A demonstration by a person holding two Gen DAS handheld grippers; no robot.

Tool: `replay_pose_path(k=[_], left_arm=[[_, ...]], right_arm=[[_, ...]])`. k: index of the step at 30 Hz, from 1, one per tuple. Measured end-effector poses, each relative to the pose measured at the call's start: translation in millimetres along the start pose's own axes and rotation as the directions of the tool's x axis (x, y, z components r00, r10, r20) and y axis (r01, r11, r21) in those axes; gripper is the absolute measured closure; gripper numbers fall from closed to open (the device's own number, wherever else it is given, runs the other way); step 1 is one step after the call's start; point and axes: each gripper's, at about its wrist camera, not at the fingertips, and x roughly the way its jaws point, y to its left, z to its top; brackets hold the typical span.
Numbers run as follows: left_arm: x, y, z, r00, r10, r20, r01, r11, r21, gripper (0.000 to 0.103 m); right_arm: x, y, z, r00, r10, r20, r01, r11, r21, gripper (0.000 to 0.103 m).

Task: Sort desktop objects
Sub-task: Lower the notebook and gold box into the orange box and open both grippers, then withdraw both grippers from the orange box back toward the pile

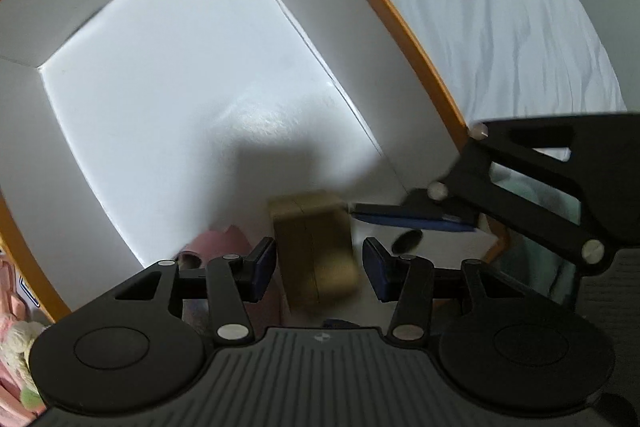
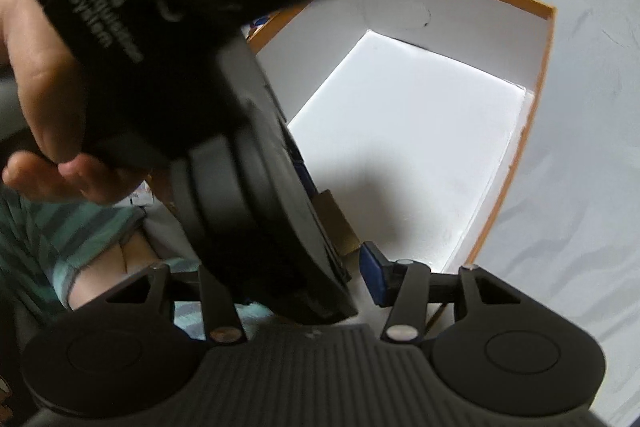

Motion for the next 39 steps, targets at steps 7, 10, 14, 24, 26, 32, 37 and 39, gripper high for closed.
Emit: replay_pose_path(k=[7, 10, 14, 24, 26, 32, 37, 39], left_arm=[[-19.8, 11.6, -10.5, 0.997, -0.032, 0.068, 0.034, 0.999, -0.014, 0.048], [-53.6, 20.1, -28.0, 0.985, 0.002, 0.173, -0.003, 1.0, 0.006, 0.048], [-93.8, 51.0, -66.8, 0.941, -0.005, 0.338, 0.026, 0.998, -0.056, 0.048], [-87.8, 141.9, -158.0, 0.858, 0.042, 0.511, 0.144, 0.937, -0.318, 0.05], [-78.7, 143.9, -165.0, 0.854, 0.008, 0.521, 0.196, 0.922, -0.335, 0.06], [-59.3, 143.7, -169.8, 0.82, -0.096, 0.564, 0.332, 0.883, -0.333, 0.067], [-54.1, 141.8, -162.7, 0.824, -0.153, 0.546, 0.378, 0.866, -0.328, 0.074], [-53.6, 141.3, -160.0, 0.831, -0.141, 0.539, 0.361, 0.873, -0.328, 0.075]], right_arm=[[-2.4, -4.0, 1.5, 1.0, -0.009, -0.013, 0.009, 1.0, -0.004, 0.051], [-10.8, -7.8, 7.3, 0.999, -0.008, -0.046, 0.007, 1.0, -0.031, 0.06], [-12.6, -6.6, 31.4, 0.988, -0.054, -0.147, 0.027, 0.984, -0.178, 0.074], [54.6, 23.1, 47.5, 0.877, -0.252, -0.409, -0.085, 0.756, -0.649, 0.075], [62.3, 21.6, 40.8, 0.874, -0.264, -0.408, -0.062, 0.771, -0.634, 0.077], [75.3, 31.5, 36.0, 0.904, -0.216, -0.368, -0.138, 0.669, -0.73, 0.085], [76.5, 40.7, 36.8, 0.921, -0.186, -0.342, -0.168, 0.602, -0.78, 0.088], [79.4, 42.9, 36.4, 0.919, -0.191, -0.346, -0.172, 0.595, -0.785, 0.089]])
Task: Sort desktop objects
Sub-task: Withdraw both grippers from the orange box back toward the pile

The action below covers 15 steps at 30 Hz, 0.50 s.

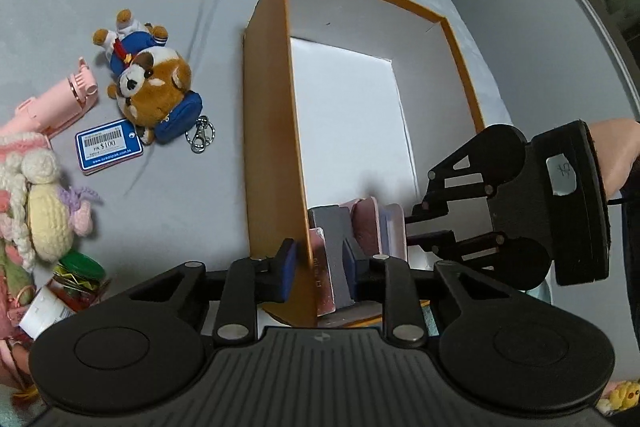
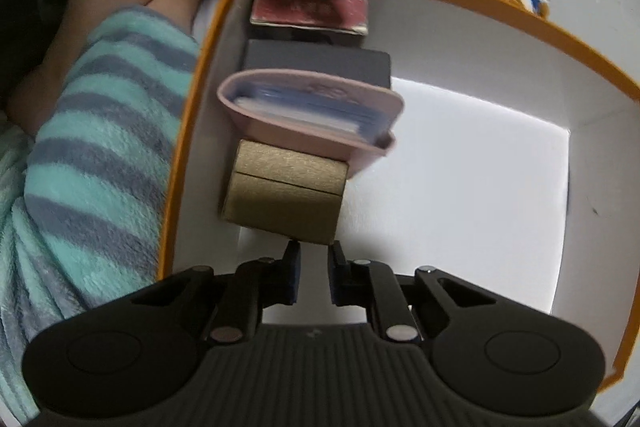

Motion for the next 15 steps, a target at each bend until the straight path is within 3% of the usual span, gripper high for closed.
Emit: replay_pose_path(k=[5, 9, 12, 15], left_arm=[[1.4, -4.3, -3.6, 1.0, 0.019, 0.015, -0.019, 1.0, 0.015, 0.075], [1.4, -6.3, -7.9, 0.999, 0.022, 0.04, -0.023, 1.0, 0.01, 0.075], [1.8, -12.2, -8.8, 0.998, 0.043, 0.049, -0.044, 0.999, 0.025, 0.075], [2.3, -16.0, -11.6, 0.997, 0.055, 0.063, -0.057, 0.998, 0.034, 0.075]], right_arm=[[5.9, -2.5, -5.7, 1.0, -0.001, 0.013, 0.0, 0.997, 0.081, 0.091], [-1.4, -2.6, -14.3, 0.998, -0.062, 0.026, 0.057, 0.982, 0.179, 0.089], [-13.3, 5.8, -21.0, 0.987, -0.157, 0.029, 0.146, 0.962, 0.232, 0.088], [-22.7, 12.8, -25.5, 0.959, -0.284, 0.004, 0.268, 0.91, 0.316, 0.083]])
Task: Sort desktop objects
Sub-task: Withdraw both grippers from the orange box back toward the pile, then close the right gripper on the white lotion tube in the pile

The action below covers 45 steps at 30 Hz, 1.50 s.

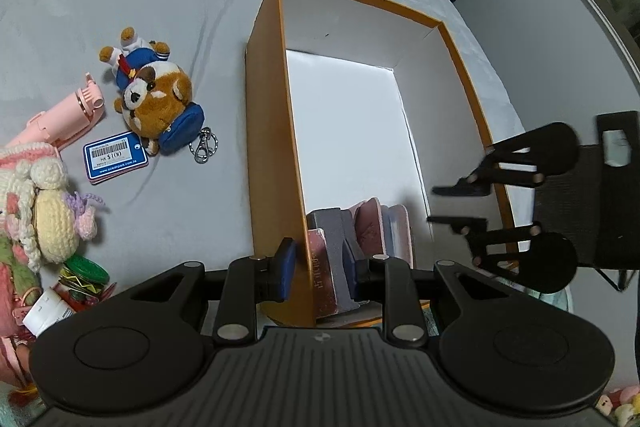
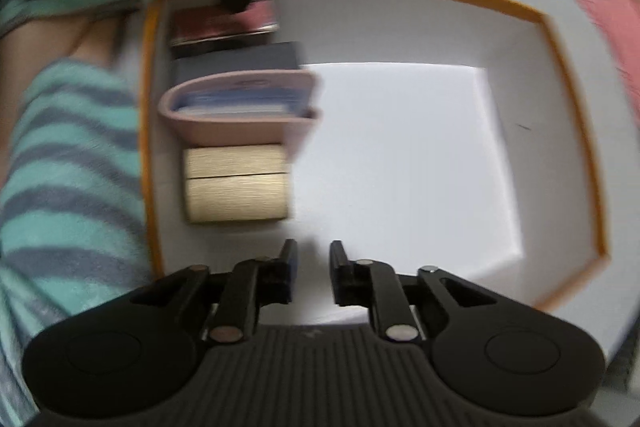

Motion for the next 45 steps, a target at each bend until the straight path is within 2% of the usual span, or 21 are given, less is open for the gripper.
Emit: replay_pose_path(k=[3, 4, 8, 9, 10, 13, 15, 17, 19, 21, 22, 24, 27, 30, 34, 37, 39, 42, 45], left_arm=[[1.0, -2.9, -5.0, 1.0, -0.011, 0.01, 0.011, 1.0, 0.002, 0.075], [1.4, -4.8, -6.8, 1.0, -0.015, 0.013, 0.015, 1.0, 0.005, 0.075], [4.8, -12.1, -11.6, 0.999, -0.034, 0.028, 0.034, 0.999, -0.003, 0.076], [5.6, -13.6, -12.3, 0.999, -0.035, 0.032, 0.035, 0.999, -0.003, 0.078], [6.5, -14.8, -13.1, 0.999, -0.039, 0.035, 0.039, 0.999, -0.002, 0.079], [8.1, -15.8, -15.9, 0.998, -0.037, 0.044, 0.036, 0.999, 0.02, 0.08], [5.6, -13.3, -18.1, 0.998, -0.029, 0.057, 0.028, 0.999, 0.024, 0.079], [-2.9, -9.1, -21.1, 0.997, -0.001, 0.083, -0.001, 1.0, 0.024, 0.073], [-17.5, -6.0, -25.8, 0.994, 0.021, 0.11, -0.024, 0.999, 0.027, 0.073], [-34.1, -0.4, -31.0, 0.987, 0.068, 0.149, -0.075, 0.996, 0.042, 0.073], [-42.8, 3.9, -34.2, 0.983, 0.086, 0.161, -0.094, 0.995, 0.041, 0.073], [-57.3, 17.3, -37.9, 0.981, 0.109, 0.163, -0.115, 0.993, 0.027, 0.073], [-68.8, 44.0, -41.0, 0.974, 0.185, 0.135, -0.184, 0.983, -0.014, 0.073], [-72.6, 70.7, -45.7, 0.958, 0.268, 0.097, -0.264, 0.963, -0.052, 0.073], [-73.4, 105.8, -51.3, 0.953, 0.298, 0.053, -0.291, 0.95, -0.114, 0.073], [-65.8, 116.5, -55.3, 0.944, 0.328, 0.025, -0.323, 0.939, -0.114, 0.073], [-58.8, 119.8, -57.4, 0.942, 0.335, 0.008, -0.332, 0.936, -0.113, 0.073], [-51.2, 125.7, -58.8, 0.945, 0.326, -0.01, -0.324, 0.939, -0.117, 0.073], [-47.6, 128.9, -58.1, 0.95, 0.311, -0.019, -0.311, 0.943, -0.119, 0.073]], right_arm=[[-10.9, 7.4, -3.7, 0.994, -0.106, 0.033, 0.102, 0.99, 0.099, 0.083], [-14.5, -7.5, -13.6, 0.989, -0.136, 0.05, 0.128, 0.983, 0.134, 0.083], [-32.9, -1.2, -5.1, 0.956, -0.279, 0.09, 0.24, 0.921, 0.308, 0.081], [-38.7, 0.5, -5.9, 0.949, -0.301, 0.099, 0.246, 0.897, 0.367, 0.081], [-41.2, -1.9, -22.6, 0.946, -0.306, 0.108, 0.24, 0.883, 0.404, 0.081], [-66.5, -0.6, -19.7, 0.933, -0.321, 0.16, 0.202, 0.838, 0.508, 0.081], [-85.5, 0.6, -23.9, 0.912, -0.357, 0.203, 0.194, 0.81, 0.554, 0.081], [-106.2, 13.3, -29.3, 0.887, -0.38, 0.264, 0.175, 0.804, 0.568, 0.078], [-125.4, 28.7, -28.7, 0.859, -0.379, 0.343, 0.136, 0.817, 0.56, 0.076], [-127.5, 47.1, -17.8, 0.835, -0.355, 0.421, 0.088, 0.84, 0.535, 0.075], [-128.1, 55.2, -12.5, 0.829, -0.338, 0.445, 0.067, 0.85, 0.522, 0.075], [-119.0, 71.8, 4.3, 0.827, -0.297, 0.478, 0.02, 0.864, 0.503, 0.075], [-101.5, 90.1, 28.4, 0.841, -0.207, 0.5, -0.071, 0.874, 0.48, 0.075], [-75.6, 96.4, 51.3, 0.862, -0.084, 0.5, -0.199, 0.851, 0.486, 0.075], [-29.2, 108.6, 79.0, 0.885, 0.056, 0.462, -0.303, 0.822, 0.481, 0.075], [-2.4, 110.4, 90.2, 0.88, 0.168, 0.444, -0.398, 0.772, 0.496, 0.071], [10.9, 110.7, 95.9, 0.869, 0.226, 0.441, -0.449, 0.735, 0.508, 0.068], [17.1, 116.5, 98.6, 0.858, 0.265, 0.44, -0.476, 0.732, 0.487, 0.065], [23.5, 117.5, 101.5, 0.863, 0.27, 0.428, -0.473, 0.731, 0.492, 0.06]])
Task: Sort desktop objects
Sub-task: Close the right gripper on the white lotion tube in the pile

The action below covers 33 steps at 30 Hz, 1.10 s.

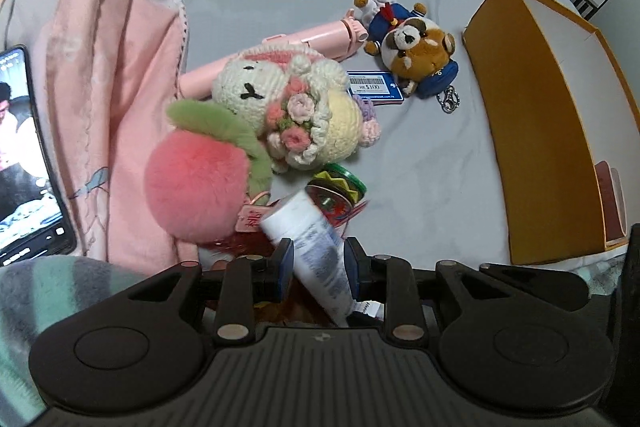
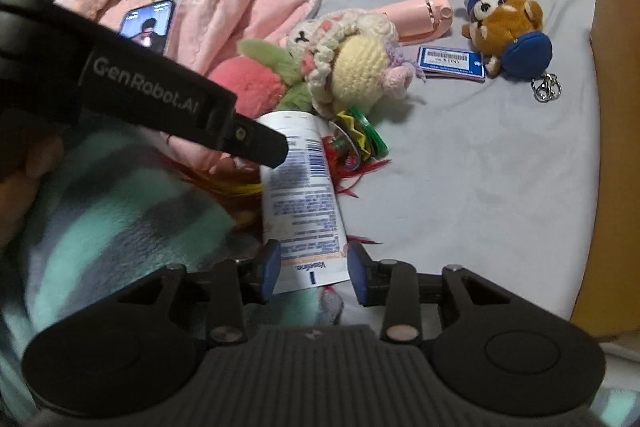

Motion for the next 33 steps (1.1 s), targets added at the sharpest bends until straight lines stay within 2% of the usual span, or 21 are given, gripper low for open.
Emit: replay_pose_path(k=[7, 8, 10, 13, 17, 21, 25, 27, 28, 33], left_arm=[[11.3, 1.7, 4.5, 0.998, -0.055, -0.029, 0.055, 0.998, -0.003, 0.073], [11.6, 2.2, 4.5, 0.998, -0.059, -0.029, 0.059, 0.998, -0.004, 0.073], [10.3, 3.3, 3.7, 0.998, -0.066, -0.024, 0.066, 0.998, -0.005, 0.073], [8.5, 5.3, 2.7, 0.997, -0.073, -0.017, 0.073, 0.997, -0.006, 0.073], [8.2, 5.2, 3.7, 0.997, -0.073, -0.014, 0.073, 0.997, 0.004, 0.073], [8.9, 6.0, 4.4, 0.997, -0.079, -0.013, 0.079, 0.997, 0.004, 0.073], [8.4, 8.6, 4.2, 0.996, -0.089, -0.008, 0.089, 0.996, -0.002, 0.073], [8.4, 9.7, 4.0, 0.996, -0.09, -0.008, 0.09, 0.996, -0.002, 0.073], [9.0, 10.0, 4.2, 0.996, -0.089, -0.011, 0.089, 0.996, -0.001, 0.073], [13.0, 11.1, 7.1, 0.996, -0.086, -0.029, 0.086, 0.996, -0.002, 0.073]], right_arm=[[19.2, 1.5, -0.2, 1.0, -0.011, -0.025, 0.011, 1.0, 0.016, 0.059], [21.8, 2.8, -1.2, 0.999, -0.025, -0.037, 0.026, 1.0, 0.015, 0.071], [25.4, 5.7, -4.9, 0.996, -0.054, -0.066, 0.054, 0.999, -0.007, 0.088], [13.8, 4.8, -8.8, 0.998, -0.046, -0.044, 0.046, 0.999, -0.005, 0.097], [-12.9, -1.3, -6.6, 0.997, -0.066, 0.039, 0.066, 0.998, 0.017, 0.103], [-24.1, -4.9, -0.6, 0.996, -0.053, 0.078, 0.053, 0.999, -0.002, 0.103], [-11.6, 6.8, -1.7, 0.999, -0.014, 0.048, 0.018, 0.997, -0.081, 0.092], [4.2, 11.4, -1.5, 1.0, -0.004, 0.028, 0.007, 0.994, -0.106, 0.081], [7.4, 13.2, -2.2, 1.0, 0.0, 0.017, 0.002, 0.993, -0.116, 0.072], [23.8, 13.8, 1.3, 0.999, 0.007, -0.048, -0.013, 0.992, -0.128, 0.067]])
